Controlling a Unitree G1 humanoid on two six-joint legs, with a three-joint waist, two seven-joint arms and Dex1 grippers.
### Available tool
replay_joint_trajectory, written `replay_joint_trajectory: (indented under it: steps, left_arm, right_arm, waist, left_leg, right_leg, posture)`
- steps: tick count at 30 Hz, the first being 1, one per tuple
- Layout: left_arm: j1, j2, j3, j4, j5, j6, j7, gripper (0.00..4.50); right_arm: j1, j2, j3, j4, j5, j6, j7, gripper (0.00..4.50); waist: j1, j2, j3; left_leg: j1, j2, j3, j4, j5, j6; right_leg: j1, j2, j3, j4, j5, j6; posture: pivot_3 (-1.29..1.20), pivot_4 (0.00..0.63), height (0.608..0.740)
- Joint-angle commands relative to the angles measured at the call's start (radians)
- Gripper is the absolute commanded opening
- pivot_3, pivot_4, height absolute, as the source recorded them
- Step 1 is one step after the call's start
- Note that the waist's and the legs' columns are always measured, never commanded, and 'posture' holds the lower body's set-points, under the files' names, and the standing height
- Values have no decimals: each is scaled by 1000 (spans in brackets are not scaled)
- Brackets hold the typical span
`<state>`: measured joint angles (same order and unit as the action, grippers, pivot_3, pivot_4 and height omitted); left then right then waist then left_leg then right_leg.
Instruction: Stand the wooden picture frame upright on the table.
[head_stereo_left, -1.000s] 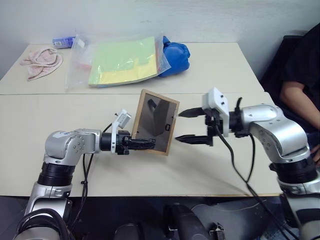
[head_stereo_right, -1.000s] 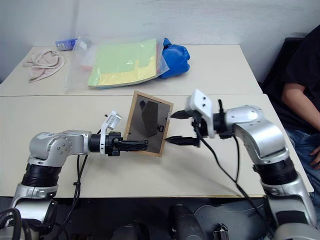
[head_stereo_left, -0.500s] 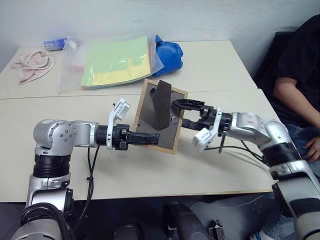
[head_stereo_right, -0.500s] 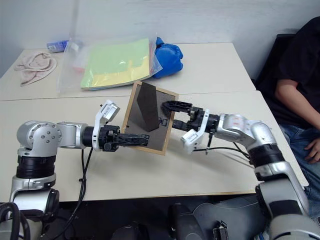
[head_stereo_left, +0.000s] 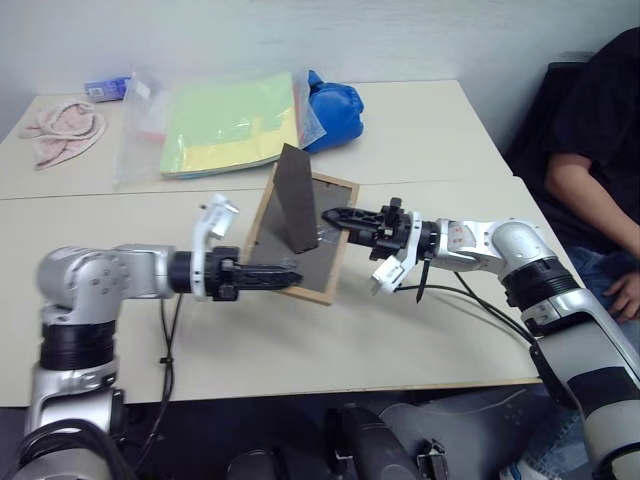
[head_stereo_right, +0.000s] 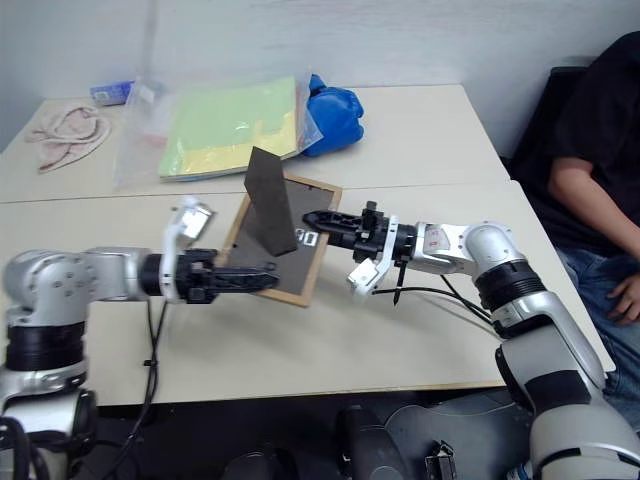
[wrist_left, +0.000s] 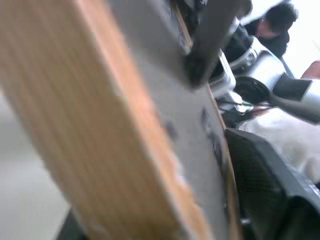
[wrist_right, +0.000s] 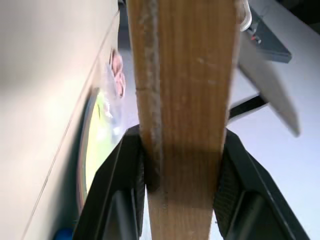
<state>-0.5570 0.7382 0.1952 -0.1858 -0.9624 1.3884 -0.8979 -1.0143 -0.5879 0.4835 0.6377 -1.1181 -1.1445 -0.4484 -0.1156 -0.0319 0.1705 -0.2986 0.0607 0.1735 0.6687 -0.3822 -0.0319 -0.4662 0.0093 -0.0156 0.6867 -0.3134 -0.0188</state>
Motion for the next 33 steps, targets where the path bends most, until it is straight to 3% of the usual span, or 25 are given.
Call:
replay_joint_trajectory:
  steps: [1,3,5,7,11,14,18,21,22,26,29,30,33]
  left_arm:
    - [135,179,321,-69,50,-138,-23,3833]
    - [215,216,462,-140,-17,-141,-57,4460]
    - [294,228,544,-210,-49,-158,-70,4500]
    - [366,226,568,-269,-44,-188,-70,4500]
    - [489,174,501,-417,12,-308,-32,4500]
    - [475,130,438,-425,35,-377,25,4500]
    - [458,126,389,-383,56,-438,41,4500]
    - [461,139,349,-360,82,-479,27,4500]
    - [461,142,340,-353,86,-488,27,4500]
    - [432,145,314,-306,70,-490,33,4500]
    - [422,149,305,-282,66,-493,29,4500]
    - [421,152,302,-276,71,-501,24,4500]
    - [413,160,299,-258,72,-510,14,4500]
  right_arm:
    - [-29,-50,-22,91,210,-117,92,1276]
    - [-35,-31,45,183,486,-173,279,1273]
    - [7,-24,125,150,858,-94,560,1272]
    - [57,-18,141,52,1131,40,790,1272]
    - [181,32,61,-242,1658,633,1225,1271]
    - [231,44,-8,-369,1913,1114,1338,1270]
    - [239,101,-88,-314,1960,1450,1322,1270]
    - [268,148,-127,-258,1892,1495,1330,1270]
    - [273,162,-145,-245,1879,1518,1331,2006]
    - [301,171,-201,-234,1796,1525,1335,3243]
    - [334,106,-247,-333,1760,1536,1378,4264]
    - [349,55,-260,-384,1738,1530,1409,4462]
    - [377,-86,-308,-488,1708,1533,1512,4462]
  waist:
    - [-8,-4,2]
    - [-5,-7,4]
    - [-1,-8,5]
    - [2,-8,5]
    - [17,-8,5]
    - [33,-8,5]
    - [37,-8,4]
    - [34,-8,4]
    - [32,-8,4]
    - [33,-8,4]
    - [36,-8,5]
    - [37,-8,5]
    - [42,-8,5]
  left_leg:
    - [1,0,0,-1,1,-1]
    - [0,0,-3,-2,2,-3]
    - [0,0,-3,-3,2,-3]
    - [2,0,-4,-2,2,-3]
    - [1,0,-9,0,2,-3]
    - [-1,0,-12,0,2,-3]
    - [-2,0,-14,-1,2,-2]
    - [-3,0,-14,-4,2,-2]
    - [-3,0,-14,-5,2,-2]
    - [-4,0,-14,-5,2,-2]
    - [-4,0,-14,-5,2,-2]
    - [-4,0,-14,-5,1,-2]
    - [-5,0,-15,-5,1,-1]
  right_leg:
    - [-1,0,1,0,0,-1]
    - [-3,0,-1,2,-2,-3]
    - [-2,0,-1,1,-2,-3]
    - [1,0,-1,1,-2,-3]
    - [3,0,-3,2,-2,-3]
    - [3,0,-4,0,-1,-3]
    - [3,0,-6,-2,-1,-3]
    - [2,0,-7,-5,-1,-3]
    - [2,0,-7,-6,-1,-3]
    - [2,0,-8,-7,-1,-3]
    - [2,0,-8,-7,-1,-2]
    - [2,0,-8,-7,-1,-2]
    - [2,0,-8,-9,-1,-2]
  posture:
    - [0,150,740]
    - [0,150,740]
    - [0,150,740]
    - [0,150,740]
    - [0,150,740]
    - [0,150,740]
    - [0,150,740]
    - [0,150,740]
    - [0,150,740]
    - [0,150,740]
    - [0,150,740]
    - [0,150,740]
    - [0,150,740]
